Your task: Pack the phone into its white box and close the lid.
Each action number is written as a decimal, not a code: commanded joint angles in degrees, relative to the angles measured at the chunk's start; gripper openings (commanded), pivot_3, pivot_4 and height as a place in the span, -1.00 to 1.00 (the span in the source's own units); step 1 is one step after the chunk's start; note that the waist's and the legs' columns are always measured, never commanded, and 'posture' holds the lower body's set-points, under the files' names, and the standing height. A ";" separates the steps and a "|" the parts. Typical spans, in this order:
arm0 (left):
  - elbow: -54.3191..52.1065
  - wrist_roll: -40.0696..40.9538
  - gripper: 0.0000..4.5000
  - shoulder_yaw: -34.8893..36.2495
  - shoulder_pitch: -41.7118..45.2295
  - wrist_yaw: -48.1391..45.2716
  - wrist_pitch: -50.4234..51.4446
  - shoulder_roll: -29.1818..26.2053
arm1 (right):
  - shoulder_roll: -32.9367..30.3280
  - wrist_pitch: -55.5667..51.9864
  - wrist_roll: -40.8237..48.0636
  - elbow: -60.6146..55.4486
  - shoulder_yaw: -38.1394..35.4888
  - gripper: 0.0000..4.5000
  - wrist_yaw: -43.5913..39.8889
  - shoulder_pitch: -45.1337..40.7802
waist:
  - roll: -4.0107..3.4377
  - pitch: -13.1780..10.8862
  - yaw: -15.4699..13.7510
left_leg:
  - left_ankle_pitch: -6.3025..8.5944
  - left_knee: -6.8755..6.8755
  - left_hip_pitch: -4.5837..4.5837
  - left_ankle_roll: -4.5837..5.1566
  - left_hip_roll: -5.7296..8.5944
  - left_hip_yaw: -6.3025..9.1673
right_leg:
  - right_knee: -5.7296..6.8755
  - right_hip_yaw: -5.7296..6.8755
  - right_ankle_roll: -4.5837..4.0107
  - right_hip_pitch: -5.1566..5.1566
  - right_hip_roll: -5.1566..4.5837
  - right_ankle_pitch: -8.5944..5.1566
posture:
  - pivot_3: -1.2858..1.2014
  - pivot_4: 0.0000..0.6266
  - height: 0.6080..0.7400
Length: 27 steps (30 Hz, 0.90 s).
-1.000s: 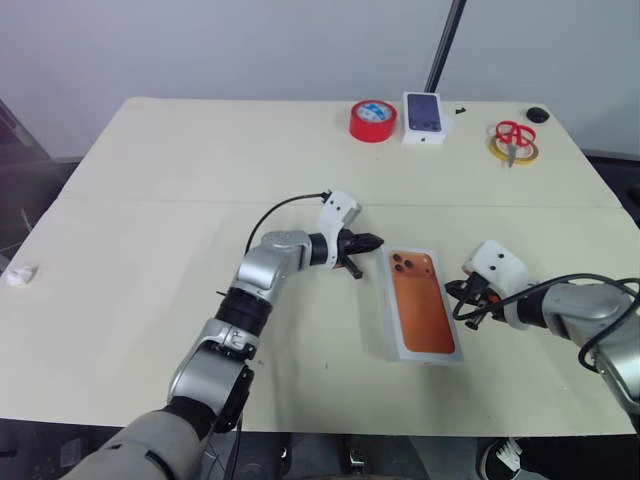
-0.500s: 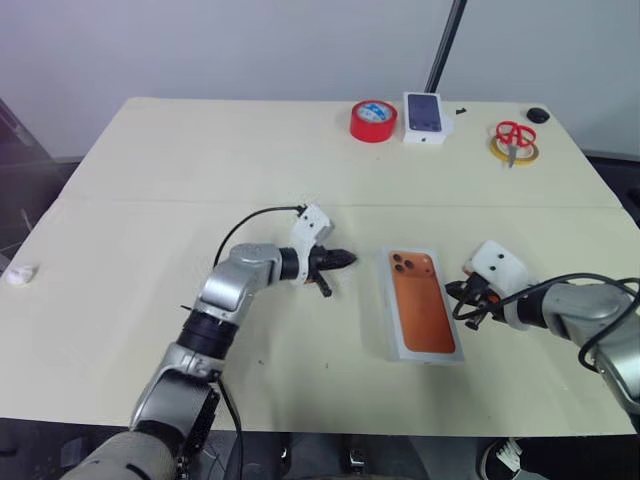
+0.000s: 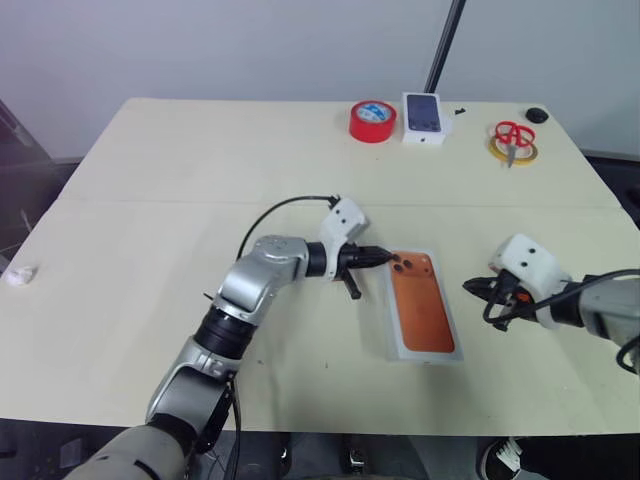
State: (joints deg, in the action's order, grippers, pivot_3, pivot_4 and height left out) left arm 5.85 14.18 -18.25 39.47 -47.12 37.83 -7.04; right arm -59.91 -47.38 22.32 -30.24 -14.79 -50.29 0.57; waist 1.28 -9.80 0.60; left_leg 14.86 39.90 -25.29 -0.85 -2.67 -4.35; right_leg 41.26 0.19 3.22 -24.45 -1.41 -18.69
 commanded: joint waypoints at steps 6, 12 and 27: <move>0.90 -1.83 -0.98 -3.10 0.01 -0.62 -2.26 0.09 | -0.09 -2.47 7.98 -11.90 -3.05 -0.95 -4.33 7.96 | 0.00 0.00 0.01 | 0.02 0.02 0.00 0.03 0.01 0.01 | -0.01 0.00 0.01 0.02 -0.01 0.00 | 0.03 -0.52 0.24; 2.47 -3.29 -0.98 -5.01 -0.75 -1.19 -2.53 -1.25 | -0.26 -1.79 3.78 -10.40 3.81 -0.95 0.01 8.46 | 0.00 0.00 0.03 | 0.02 0.04 0.00 0.04 0.00 0.01 | 0.00 0.00 0.01 0.02 0.00 0.00 | 0.03 -0.52 0.24; -6.12 4.30 -0.98 13.85 -5.11 3.36 -1.81 -8.91 | 8.37 5.45 1.29 4.15 -2.37 -0.95 9.79 -5.46 | -0.01 0.09 0.10 | -0.08 0.05 0.07 -0.14 -0.03 0.00 | 0.02 0.00 0.00 0.08 0.00 0.00 | 0.03 -0.52 0.24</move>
State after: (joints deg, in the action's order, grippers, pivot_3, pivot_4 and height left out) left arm 3.39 16.50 -8.16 35.24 -44.53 35.73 -14.71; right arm -52.37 -43.53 24.32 -28.52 -14.87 -41.97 -3.23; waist 1.26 -9.71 0.70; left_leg 14.75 39.95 -25.22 -1.04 -2.69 -4.36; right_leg 41.27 0.18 3.23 -24.38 -1.43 -18.69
